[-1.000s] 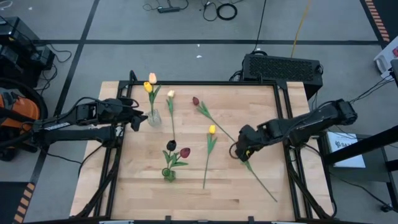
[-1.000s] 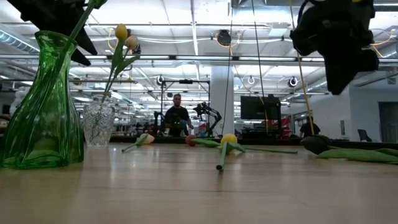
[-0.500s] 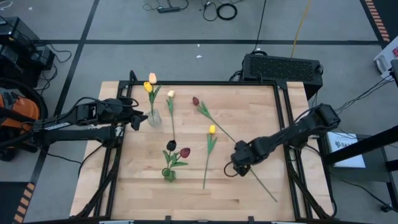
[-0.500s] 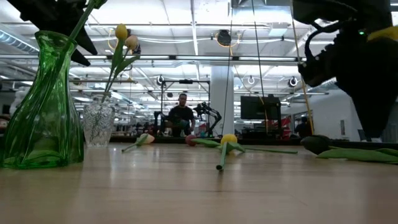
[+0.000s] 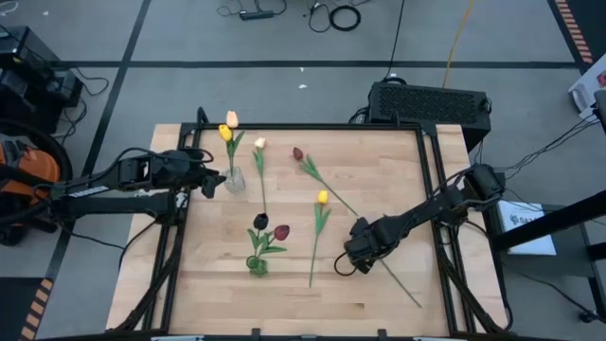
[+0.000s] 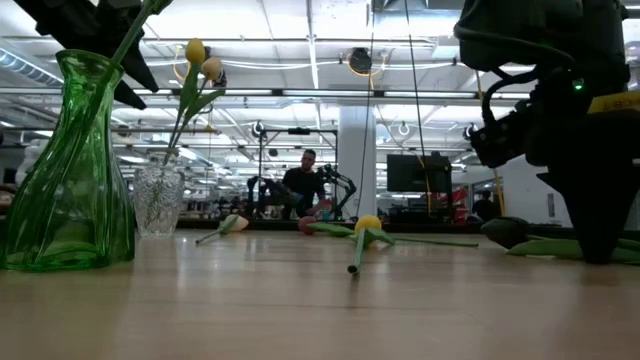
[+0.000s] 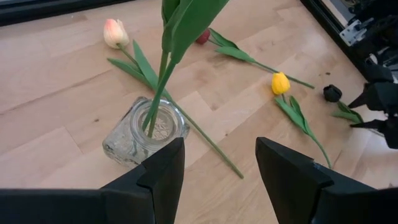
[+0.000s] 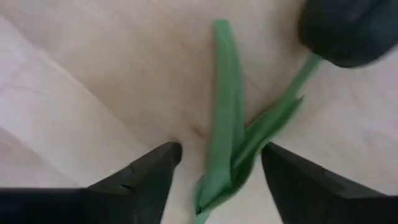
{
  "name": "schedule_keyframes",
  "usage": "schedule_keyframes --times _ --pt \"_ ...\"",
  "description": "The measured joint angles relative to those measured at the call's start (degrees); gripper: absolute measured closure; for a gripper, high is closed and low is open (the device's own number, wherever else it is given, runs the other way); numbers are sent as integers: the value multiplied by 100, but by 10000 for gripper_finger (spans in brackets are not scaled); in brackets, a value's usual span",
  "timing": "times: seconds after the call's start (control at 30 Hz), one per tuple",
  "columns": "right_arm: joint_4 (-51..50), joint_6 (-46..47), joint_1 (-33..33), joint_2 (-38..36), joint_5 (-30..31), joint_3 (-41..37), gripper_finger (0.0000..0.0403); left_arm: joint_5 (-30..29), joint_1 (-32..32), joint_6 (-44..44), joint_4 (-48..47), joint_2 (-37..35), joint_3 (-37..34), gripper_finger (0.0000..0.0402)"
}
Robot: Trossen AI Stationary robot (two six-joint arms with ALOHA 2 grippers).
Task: Sort flowers into vase by color
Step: Put the black tulip into the green vase
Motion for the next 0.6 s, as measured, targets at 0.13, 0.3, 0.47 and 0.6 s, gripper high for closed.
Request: schedule_keyframes --times 0.13,0.3,0.47,0.6 --pt "92 26 2 26 -63 2 268 -18 0 12 2 77 0 196" --pt "414 -172 9 28 -32 -1 388 -21 0 15 3 148 0 196" --pt "286 -24 60 32 164 480 393 13 0 11 4 187 0 196" --pt "415 99 193 -346 556 1163 399 27 0 10 2 187 0 196"
